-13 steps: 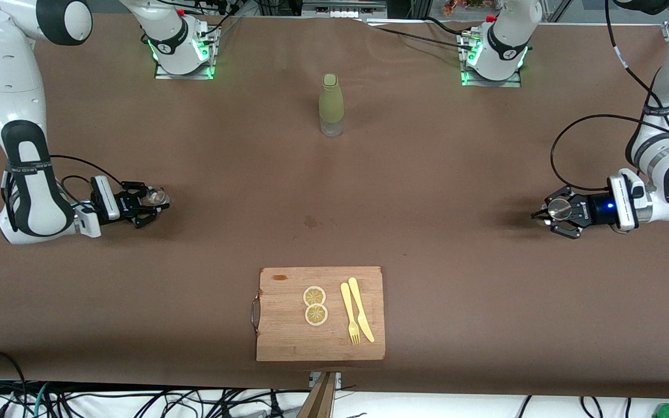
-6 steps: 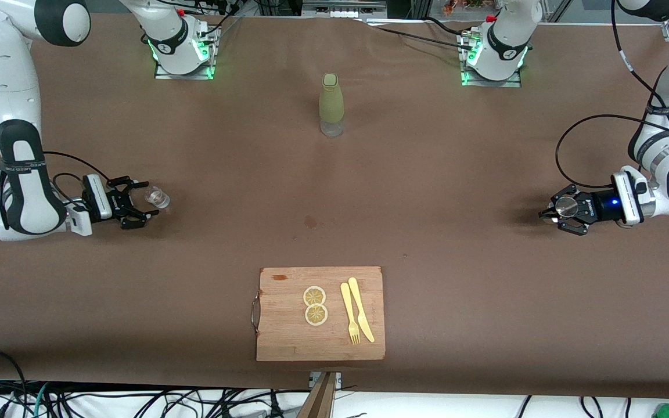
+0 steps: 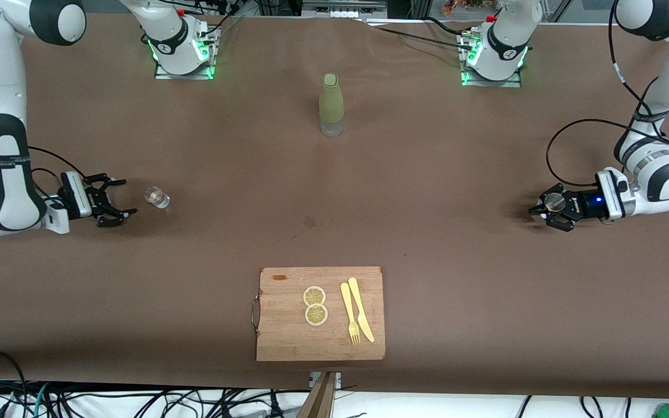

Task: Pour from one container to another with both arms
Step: 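Lower the beaker with the right gripper while the left gripper lowers the jigger, then open the right gripper and raise it while the left gripper releases the jigger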

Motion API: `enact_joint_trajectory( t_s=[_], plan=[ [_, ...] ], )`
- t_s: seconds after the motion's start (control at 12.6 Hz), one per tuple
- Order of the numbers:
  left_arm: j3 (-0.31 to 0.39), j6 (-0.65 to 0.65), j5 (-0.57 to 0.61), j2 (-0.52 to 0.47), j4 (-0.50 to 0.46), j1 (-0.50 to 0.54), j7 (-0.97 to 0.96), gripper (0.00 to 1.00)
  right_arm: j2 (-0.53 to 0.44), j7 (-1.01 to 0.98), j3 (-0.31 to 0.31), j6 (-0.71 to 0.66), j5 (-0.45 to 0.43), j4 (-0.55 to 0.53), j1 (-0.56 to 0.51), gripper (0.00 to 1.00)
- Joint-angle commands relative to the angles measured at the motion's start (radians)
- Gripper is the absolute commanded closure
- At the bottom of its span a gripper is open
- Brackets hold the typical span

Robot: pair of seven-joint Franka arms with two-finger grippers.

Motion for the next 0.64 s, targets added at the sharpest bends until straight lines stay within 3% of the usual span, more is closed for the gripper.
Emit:
enact_joint_trajectory(
  t_s=[0.0, 0.4, 0.56],
  plan=[
    [-0.008, -0.031, -0.010, 0.034, 0.008, 0.017, 0.069, 1.00, -0.129, 0.204, 0.000, -0.014, -0.083, -0.019, 0.034, 0.00],
    [-0.008, -0.031, -0.013, 0.075, 0.004, 0.017, 0.148, 1.00, -0.311, 0.678, 0.009, -0.016, -0.233, -0.037, 0.138, 0.00],
    [-0.008, -0.028, -0.015, 0.091, 0.004, 0.016, 0.174, 1.00, -0.391, 0.897, 0.075, -0.014, -0.304, -0.044, 0.148, 0.00]
  ],
)
